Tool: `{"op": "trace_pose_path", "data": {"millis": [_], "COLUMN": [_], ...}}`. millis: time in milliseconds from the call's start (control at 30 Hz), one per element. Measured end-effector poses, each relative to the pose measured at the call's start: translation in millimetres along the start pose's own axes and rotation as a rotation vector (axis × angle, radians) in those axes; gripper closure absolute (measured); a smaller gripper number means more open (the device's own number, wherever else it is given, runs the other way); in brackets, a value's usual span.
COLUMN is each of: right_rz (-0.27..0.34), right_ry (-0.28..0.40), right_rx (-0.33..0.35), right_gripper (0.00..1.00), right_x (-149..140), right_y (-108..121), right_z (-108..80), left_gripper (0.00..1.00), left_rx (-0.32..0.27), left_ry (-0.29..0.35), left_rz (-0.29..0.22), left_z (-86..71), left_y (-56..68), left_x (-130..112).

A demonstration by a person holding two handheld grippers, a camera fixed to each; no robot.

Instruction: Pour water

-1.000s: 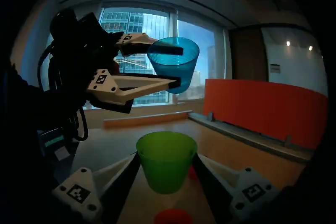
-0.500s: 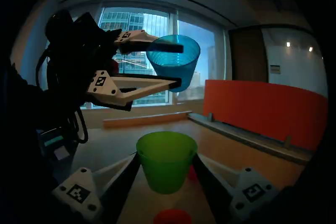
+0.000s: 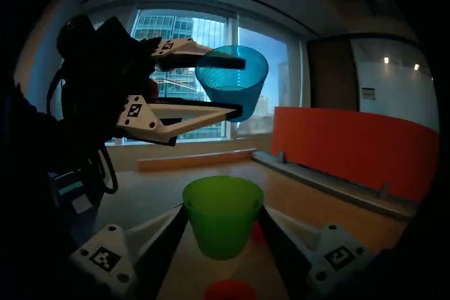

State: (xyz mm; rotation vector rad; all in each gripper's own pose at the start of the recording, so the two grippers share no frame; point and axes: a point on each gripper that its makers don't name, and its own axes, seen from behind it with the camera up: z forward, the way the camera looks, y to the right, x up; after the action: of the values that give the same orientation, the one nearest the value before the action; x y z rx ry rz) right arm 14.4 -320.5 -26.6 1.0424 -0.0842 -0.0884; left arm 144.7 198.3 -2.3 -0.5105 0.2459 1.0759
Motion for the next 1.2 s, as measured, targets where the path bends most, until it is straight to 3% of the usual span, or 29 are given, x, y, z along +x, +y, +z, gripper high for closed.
{"op": "trace_pose_path", "data": {"millis": [1200], "right_rz": [-0.011], "right_ry": [0.001], "right_rx": [-0.007], "right_gripper": [0.11], "right_x": [3.4], "right_y": [0.3], "right_z": [-4.5], "left_gripper": [0.17], "left_rx": [0.016], "left_ry": [-0.002], "left_rz": [0.109], "left_z": [-0.4], "left_y": [-2.0], "left_x": [5.7]}}
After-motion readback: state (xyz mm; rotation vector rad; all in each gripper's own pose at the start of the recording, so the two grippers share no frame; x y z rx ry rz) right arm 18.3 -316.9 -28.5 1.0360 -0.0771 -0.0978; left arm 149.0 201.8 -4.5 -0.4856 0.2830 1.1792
